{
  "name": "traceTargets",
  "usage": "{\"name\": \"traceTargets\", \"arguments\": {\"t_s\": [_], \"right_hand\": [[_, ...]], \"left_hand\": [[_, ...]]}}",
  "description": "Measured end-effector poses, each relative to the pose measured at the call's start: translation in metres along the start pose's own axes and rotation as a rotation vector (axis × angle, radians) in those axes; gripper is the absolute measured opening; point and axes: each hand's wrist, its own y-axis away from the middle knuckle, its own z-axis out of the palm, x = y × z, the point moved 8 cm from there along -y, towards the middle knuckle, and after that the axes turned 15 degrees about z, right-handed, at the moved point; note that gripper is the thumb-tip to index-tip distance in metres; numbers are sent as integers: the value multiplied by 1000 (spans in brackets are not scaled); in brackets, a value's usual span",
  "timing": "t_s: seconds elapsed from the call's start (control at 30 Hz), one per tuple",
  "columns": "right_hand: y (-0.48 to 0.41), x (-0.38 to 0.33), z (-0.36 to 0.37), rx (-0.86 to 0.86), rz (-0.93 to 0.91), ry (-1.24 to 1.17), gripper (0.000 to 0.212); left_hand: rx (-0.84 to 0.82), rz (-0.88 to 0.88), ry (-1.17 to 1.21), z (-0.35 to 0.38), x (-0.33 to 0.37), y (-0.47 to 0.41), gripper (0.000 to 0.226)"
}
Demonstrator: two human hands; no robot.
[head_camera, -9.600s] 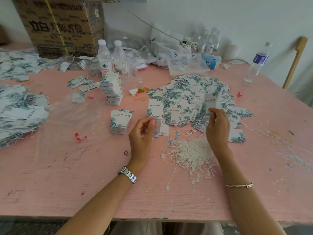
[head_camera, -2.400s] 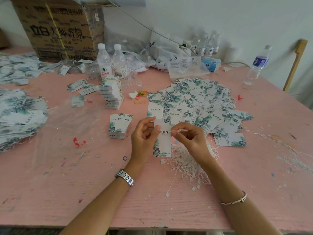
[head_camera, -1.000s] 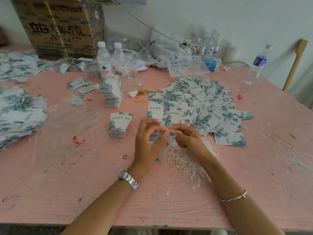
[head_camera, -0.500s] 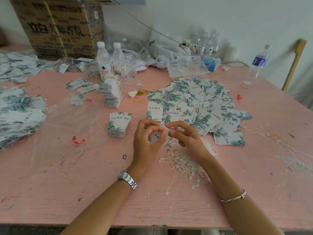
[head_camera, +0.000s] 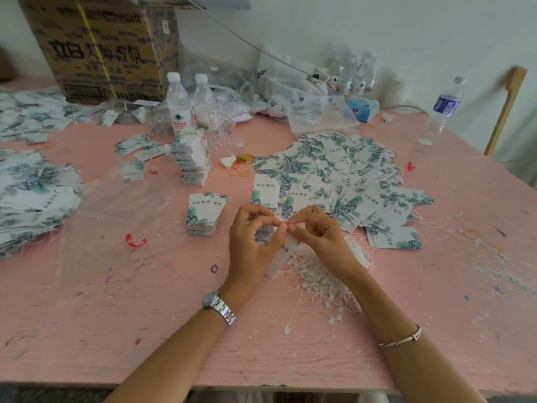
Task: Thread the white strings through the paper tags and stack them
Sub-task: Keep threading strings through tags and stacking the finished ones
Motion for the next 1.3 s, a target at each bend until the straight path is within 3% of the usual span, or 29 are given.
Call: {"name": "traceTargets", "arguments": {"t_s": [0.13,0.2,0.33,0.4,0.57,0.67,0.77,0.93,1.1,1.3], "right_hand": [[-1,3,2,-27,30,-60,17],[-1,4,4,-56,48,-97,14],[-4,7,1,-90,95,-193,8],[-4,9,1,-108,121,-234,9],[-4,17,-4,-101,179,-278,15],[-5,18,-3,-95,187,-291,17],[-5,18,-3,-94,191,-286,17],[-4,18,-3,-86,188,-272,16],[-4,19,-4,-61,203,-235,10],[-3,17,-3,-69,212,-238,10]], "left_hand": [[-14,32,-22,0,5,0,33],[-46,129,-90,-3,11,-3,25],[-60,361,-493,-22,16,-13,22],[4,278,-658,-44,3,-20,25],[99,-247,-882,-109,-53,-14,47],[113,-458,-826,-124,-72,-3,57],[104,-563,-695,-122,-86,4,57],[167,-589,-559,-126,-92,6,40],[248,-633,-524,-129,-91,8,37],[499,-549,-348,-135,-87,8,29]]}}
